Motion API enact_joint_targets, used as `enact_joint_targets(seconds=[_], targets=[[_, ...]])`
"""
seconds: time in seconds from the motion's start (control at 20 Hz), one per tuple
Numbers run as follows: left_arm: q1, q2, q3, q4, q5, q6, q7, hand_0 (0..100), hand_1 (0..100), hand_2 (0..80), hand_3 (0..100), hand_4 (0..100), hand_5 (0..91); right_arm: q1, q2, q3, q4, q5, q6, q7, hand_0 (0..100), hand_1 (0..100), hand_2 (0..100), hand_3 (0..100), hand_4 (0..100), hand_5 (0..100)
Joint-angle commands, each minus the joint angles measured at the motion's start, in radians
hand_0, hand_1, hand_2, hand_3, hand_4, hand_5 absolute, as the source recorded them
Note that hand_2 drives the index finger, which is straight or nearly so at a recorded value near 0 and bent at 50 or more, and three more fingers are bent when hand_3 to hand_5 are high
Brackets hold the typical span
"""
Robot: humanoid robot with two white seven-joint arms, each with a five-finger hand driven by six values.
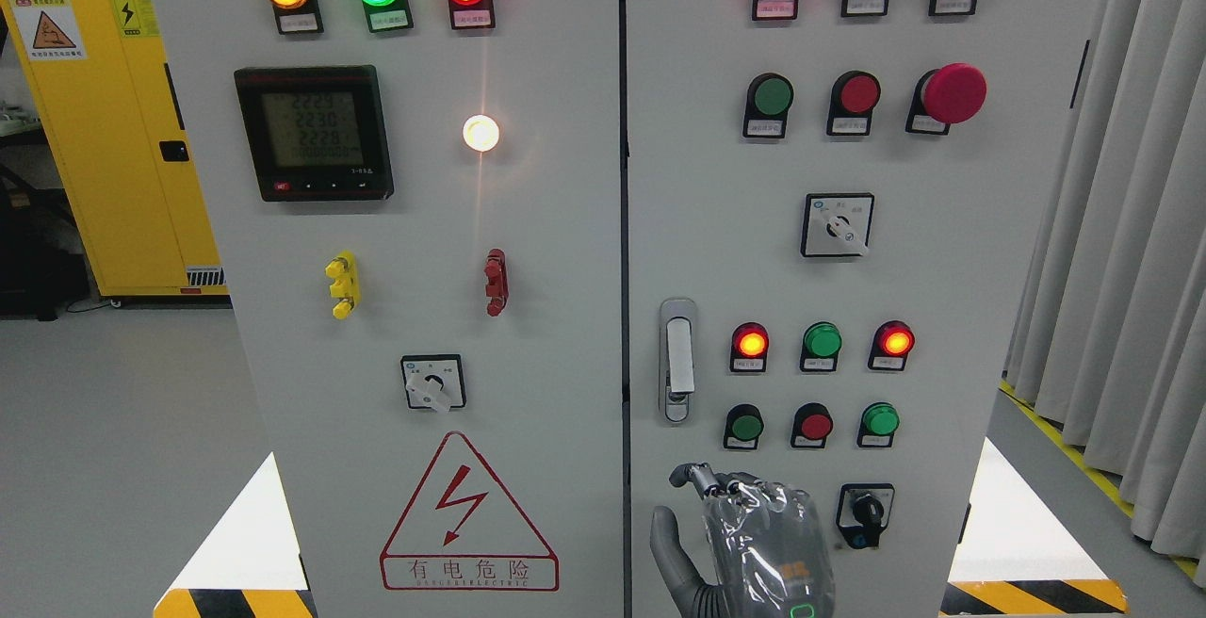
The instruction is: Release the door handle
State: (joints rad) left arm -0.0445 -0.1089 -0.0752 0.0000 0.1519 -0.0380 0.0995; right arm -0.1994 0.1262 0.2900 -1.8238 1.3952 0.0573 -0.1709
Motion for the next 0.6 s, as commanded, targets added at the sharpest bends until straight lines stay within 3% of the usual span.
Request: enact_joint_targets(seconds=[0.0,0.1,0.15,0.55], targets=[[0.000,0.000,0.000,-0.012,0.000,0.000,0.000,12,56,0.0,0,0,0.0,-0.009,0.004,-0.023,-0.057,-0.001,-0.001,0.013,54,39,77,100,96,99],[0.000,0.000,0.000,-0.012,0.000,0.000,0.000,12,56,0.0,0,0,0.0,-0.009,0.004,-0.023,-0.057,-0.001,0.001,0.040,42,32,90,100,100,100],[0.000,0.000,0.000,-0.012,0.000,0.000,0.000,12,56,0.0,0,0,0.0,-0.009,0.004,-0.023,-0.058,-0.001,0.001,0.040,38,31,91,100,100,100],[0.000,0.000,0.000,-0.012,0.000,0.000,0.000,12,56,0.0,0,0,0.0,-0.012,0.000,-0.020,-0.069,-0.001,0.001,0.044,33,20,99,100,100,100]])
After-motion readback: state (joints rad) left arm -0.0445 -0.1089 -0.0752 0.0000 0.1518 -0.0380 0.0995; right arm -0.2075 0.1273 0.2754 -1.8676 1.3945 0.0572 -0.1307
